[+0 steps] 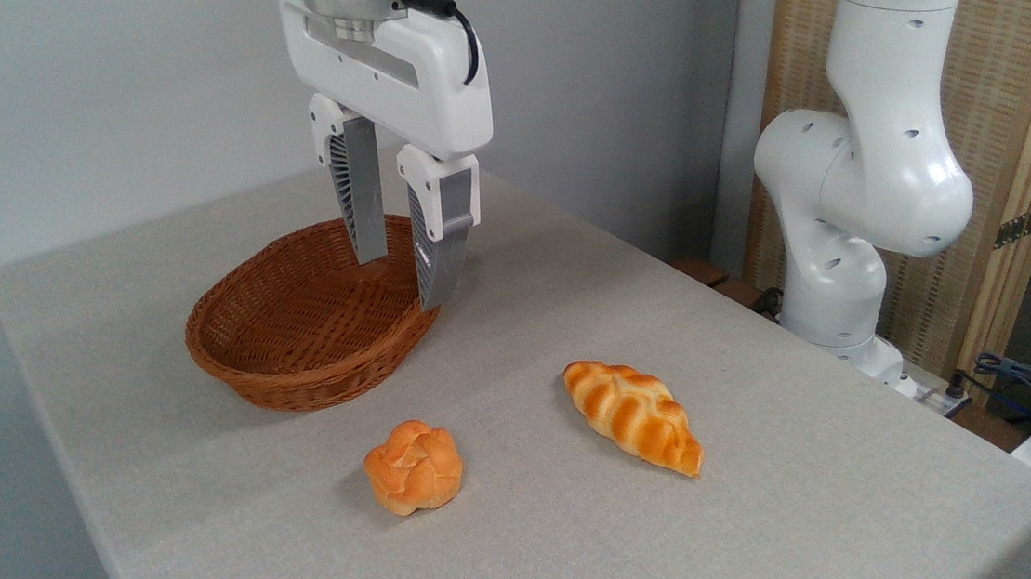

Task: Put bread into the basket
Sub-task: 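Move the open gripper down toward the round orange bun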

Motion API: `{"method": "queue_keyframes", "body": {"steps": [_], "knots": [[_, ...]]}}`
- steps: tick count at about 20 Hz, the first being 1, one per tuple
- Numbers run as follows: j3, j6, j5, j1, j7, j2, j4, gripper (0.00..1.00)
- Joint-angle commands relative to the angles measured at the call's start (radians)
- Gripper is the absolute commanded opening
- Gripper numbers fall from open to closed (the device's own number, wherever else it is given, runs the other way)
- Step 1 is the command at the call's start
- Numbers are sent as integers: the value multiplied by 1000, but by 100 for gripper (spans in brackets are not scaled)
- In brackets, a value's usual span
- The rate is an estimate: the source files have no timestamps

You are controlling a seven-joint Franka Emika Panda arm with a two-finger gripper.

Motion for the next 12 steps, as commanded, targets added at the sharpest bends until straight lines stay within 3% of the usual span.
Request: {"method": "queue_keyframes", "body": {"steps": [1,7,12], "knots": [[0,-1,-14,11,-10,22,7,100],[0,5,-15,12,-5,16,2,100],[-3,82,-15,8,-5,1,-52,100]]}}
